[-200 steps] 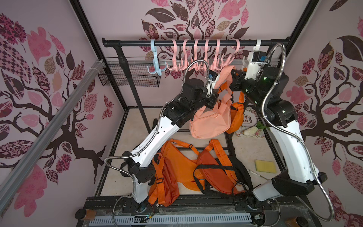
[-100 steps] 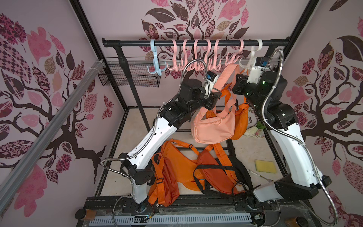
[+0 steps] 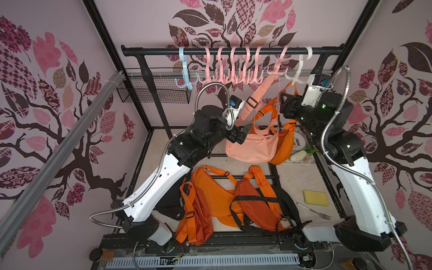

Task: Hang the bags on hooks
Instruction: Hang the bag on the hook, then pick up the bag from the bag.

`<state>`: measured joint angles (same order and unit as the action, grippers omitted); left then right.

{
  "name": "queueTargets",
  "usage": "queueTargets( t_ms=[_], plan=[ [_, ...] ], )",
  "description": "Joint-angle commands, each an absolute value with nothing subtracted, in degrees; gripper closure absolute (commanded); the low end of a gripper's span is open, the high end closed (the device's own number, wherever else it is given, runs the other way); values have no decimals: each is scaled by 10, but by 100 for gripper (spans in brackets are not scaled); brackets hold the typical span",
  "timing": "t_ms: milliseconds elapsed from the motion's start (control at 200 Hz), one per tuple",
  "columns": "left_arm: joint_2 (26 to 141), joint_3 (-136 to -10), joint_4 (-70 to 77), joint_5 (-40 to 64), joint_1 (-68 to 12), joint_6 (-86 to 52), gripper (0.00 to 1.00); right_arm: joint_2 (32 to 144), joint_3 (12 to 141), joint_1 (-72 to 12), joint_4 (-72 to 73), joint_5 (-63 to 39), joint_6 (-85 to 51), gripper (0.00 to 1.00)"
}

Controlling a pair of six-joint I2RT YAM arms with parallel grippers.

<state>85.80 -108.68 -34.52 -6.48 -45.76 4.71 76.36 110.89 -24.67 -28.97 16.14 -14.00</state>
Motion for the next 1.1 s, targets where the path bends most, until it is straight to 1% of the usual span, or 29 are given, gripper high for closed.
queueTargets(
  t_ms=[0,155,210,270,345,435,530,615,705,780,840,945,1095],
  plan=[
    [804,-1012,-321,-100,-458,47,2,719,1108,-245,-280,144,-152,28],
    [691,-867,-281,-169,-457,34,2,676,1088,-245,-288,100,-154,13],
    [652,-816,-269,-190,-457,31,2,664,1081,-245,-300,72,-155,6],
    [617,-774,-273,-209,-456,23,2,646,1057,-246,-308,42,-162,0],
    [578,-722,-282,-236,-456,4,2,619,1013,-246,-310,2,-171,0],
    [530,-651,-276,-265,-457,-8,2,584,931,-248,-299,-51,-183,0],
    [478,-579,-248,-315,-457,-24,2,547,823,-267,-289,-53,-178,0],
    [424,-507,-191,-364,-457,-21,2,524,737,-306,-284,-18,-183,0],
    [374,-443,-125,-397,-457,-19,2,515,668,-374,-284,34,-187,1],
    [354,-416,-102,-406,-457,-28,2,511,619,-435,-286,88,-205,2],
    [350,-411,-105,-409,-458,-33,2,506,581,-472,-289,112,-224,3],
    [348,-396,-97,-414,-457,-30,2,500,517,-520,-293,124,-270,6],
    [341,-383,-89,-408,-457,-10,2,509,447,-576,-271,99,-318,11]
  ],
)
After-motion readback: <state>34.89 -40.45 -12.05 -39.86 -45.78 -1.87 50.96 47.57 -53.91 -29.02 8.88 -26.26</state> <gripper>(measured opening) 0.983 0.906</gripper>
